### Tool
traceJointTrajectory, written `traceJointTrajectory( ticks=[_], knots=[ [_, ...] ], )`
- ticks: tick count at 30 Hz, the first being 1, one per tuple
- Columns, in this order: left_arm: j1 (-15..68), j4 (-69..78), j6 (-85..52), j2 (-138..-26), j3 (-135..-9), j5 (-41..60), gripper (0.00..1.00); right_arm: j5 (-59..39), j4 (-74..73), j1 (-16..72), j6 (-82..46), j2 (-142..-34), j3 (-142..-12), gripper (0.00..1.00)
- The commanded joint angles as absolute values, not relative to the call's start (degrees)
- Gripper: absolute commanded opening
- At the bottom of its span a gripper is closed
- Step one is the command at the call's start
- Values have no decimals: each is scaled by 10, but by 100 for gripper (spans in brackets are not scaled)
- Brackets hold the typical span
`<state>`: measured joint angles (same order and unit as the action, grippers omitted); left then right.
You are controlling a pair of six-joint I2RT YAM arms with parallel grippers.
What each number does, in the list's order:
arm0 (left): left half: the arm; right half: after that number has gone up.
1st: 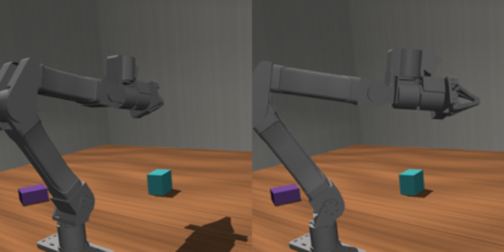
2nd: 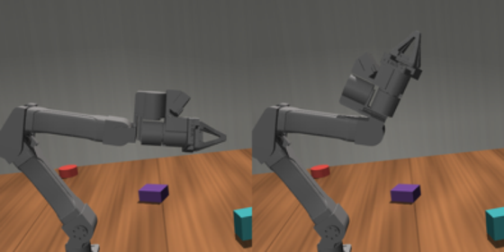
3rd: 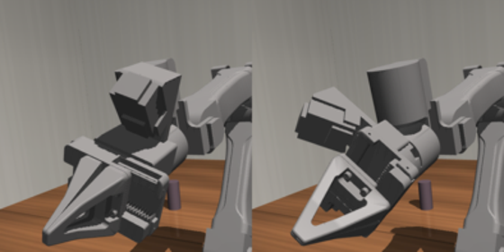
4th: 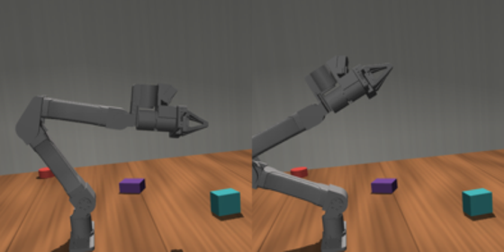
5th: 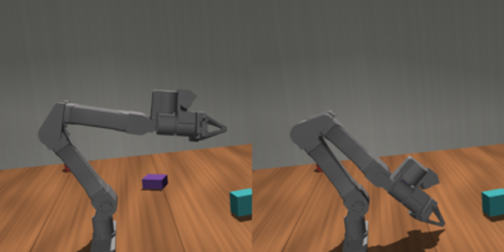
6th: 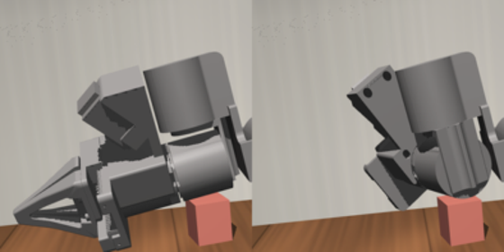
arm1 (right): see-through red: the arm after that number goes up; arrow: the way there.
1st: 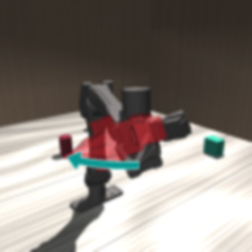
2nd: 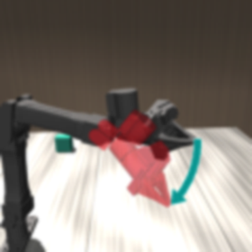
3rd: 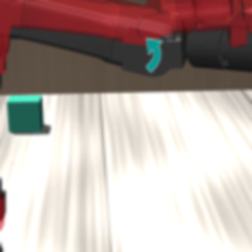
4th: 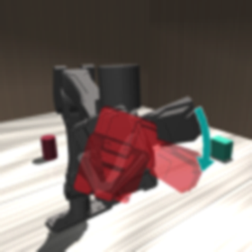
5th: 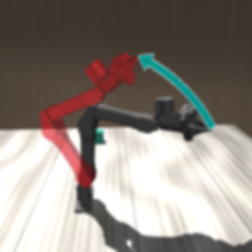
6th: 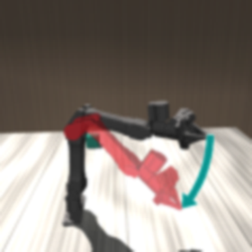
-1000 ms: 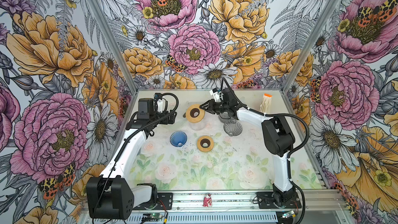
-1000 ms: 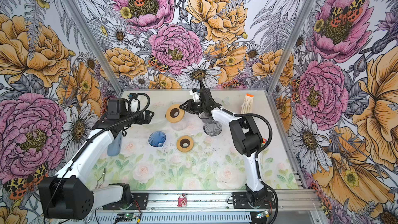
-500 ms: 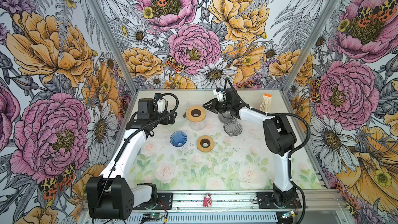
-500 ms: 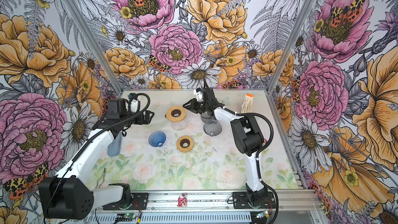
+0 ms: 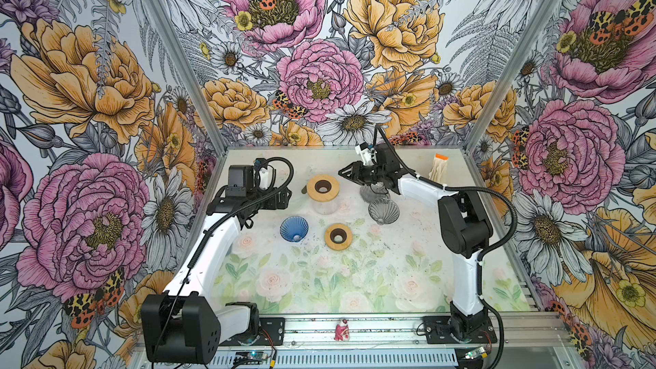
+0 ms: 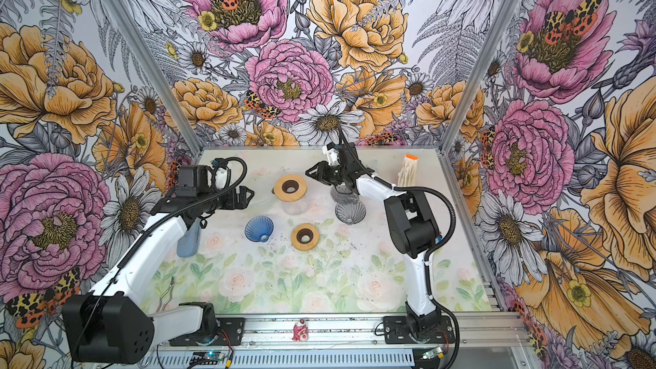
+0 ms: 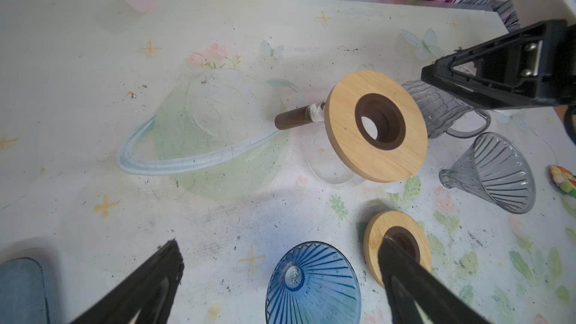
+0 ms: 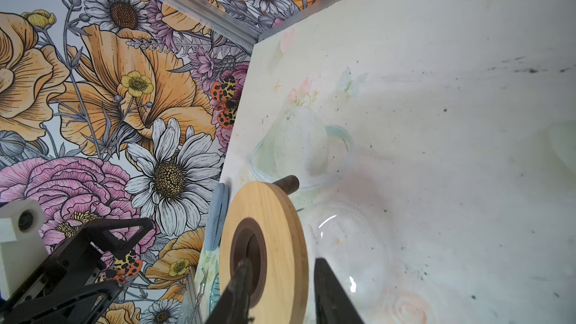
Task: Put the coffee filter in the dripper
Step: 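Set the bamboo stand onto the clear glass server with the right gripper, then grasp the blue ribbed dripper with the left gripper while the right gripper withdraws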
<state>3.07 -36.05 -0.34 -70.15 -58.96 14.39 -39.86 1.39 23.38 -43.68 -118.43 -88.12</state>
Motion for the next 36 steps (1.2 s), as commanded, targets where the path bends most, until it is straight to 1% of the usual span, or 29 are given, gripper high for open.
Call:
traceJointTrajectory(
  ticks=[1,6,9,14,17,18,19,20,27,36],
  knots=[
    [26,-396,-27,-685,-606,128,99,-387,33,232,-397,-1139,-885,38],
    [27,-422,-55,-678,-612,116,99,-383,54,232,-356,-1101,-867,47],
    [29,-443,-81,-679,-617,93,99,-372,79,234,-328,-1075,-854,50],
    [46,-471,-124,-678,-621,53,98,-333,122,246,-261,-1029,-828,65],
    [56,-479,-149,-672,-613,48,98,-318,141,251,-234,-1006,-815,79],
    [58,-480,-158,-670,-609,49,98,-314,148,252,-226,-1002,-812,87],
    [61,-480,-171,-666,-602,54,97,-310,154,254,-218,-995,-808,97],
    [65,-481,-180,-663,-594,63,97,-306,161,256,-209,-989,-805,99],
    [89,-498,-227,-651,-549,57,94,-265,169,282,-145,-942,-758,99],
    [105,-497,-261,-674,-503,49,90,-234,168,331,-71,-891,-677,99]
  ],
)
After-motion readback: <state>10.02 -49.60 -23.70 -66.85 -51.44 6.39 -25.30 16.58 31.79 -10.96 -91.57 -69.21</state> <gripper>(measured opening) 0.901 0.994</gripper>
